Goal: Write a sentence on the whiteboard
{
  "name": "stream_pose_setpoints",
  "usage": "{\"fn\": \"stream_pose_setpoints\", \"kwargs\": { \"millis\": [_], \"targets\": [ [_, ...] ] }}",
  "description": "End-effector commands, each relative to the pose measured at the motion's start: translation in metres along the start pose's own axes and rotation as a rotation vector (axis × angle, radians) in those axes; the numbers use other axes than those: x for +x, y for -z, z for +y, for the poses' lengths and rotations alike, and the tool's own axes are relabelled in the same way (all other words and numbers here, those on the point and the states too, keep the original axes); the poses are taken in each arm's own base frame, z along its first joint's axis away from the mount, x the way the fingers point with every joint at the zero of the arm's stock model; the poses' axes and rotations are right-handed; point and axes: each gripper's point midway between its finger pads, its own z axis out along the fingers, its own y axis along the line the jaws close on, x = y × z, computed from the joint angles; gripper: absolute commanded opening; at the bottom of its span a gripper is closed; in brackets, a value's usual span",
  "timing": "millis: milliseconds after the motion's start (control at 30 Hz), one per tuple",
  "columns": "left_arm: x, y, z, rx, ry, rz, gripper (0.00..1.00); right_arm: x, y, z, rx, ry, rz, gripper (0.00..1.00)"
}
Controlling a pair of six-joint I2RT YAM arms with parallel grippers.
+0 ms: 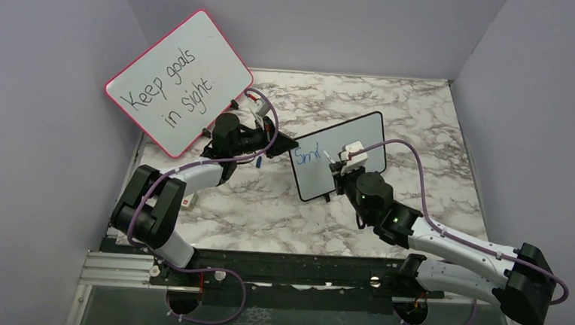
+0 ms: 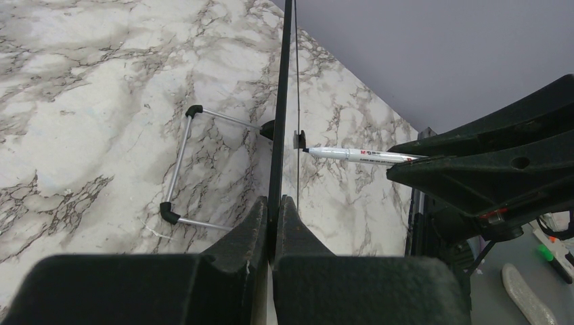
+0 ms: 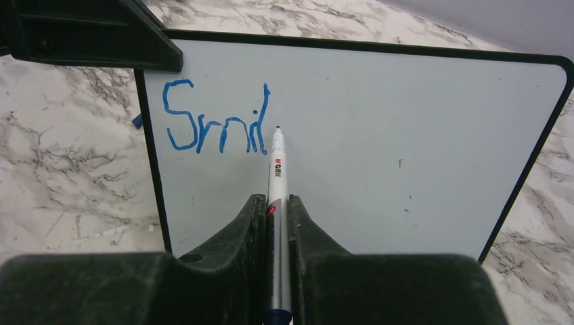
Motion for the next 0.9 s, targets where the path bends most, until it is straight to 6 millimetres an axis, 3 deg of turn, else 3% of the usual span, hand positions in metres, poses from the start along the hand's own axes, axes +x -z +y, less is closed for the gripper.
{"fn": "stream_pose_setpoints", "kwargs": {
  "millis": [0, 867],
  "targets": [
    [0.0034, -0.0021, -0.0090, 0.035, -0.003, 0.029, 0.00, -0.0027, -0.0047, 0.0018, 0.000, 0.000, -0.009, 0.01],
    [0.0038, -0.0020, -0.0093, 0.038, -0.002, 0.031, 0.00, 0.0037, -0.0091, -0.0032, 0.036, 0.009, 0.016, 0.01]
  ]
}}
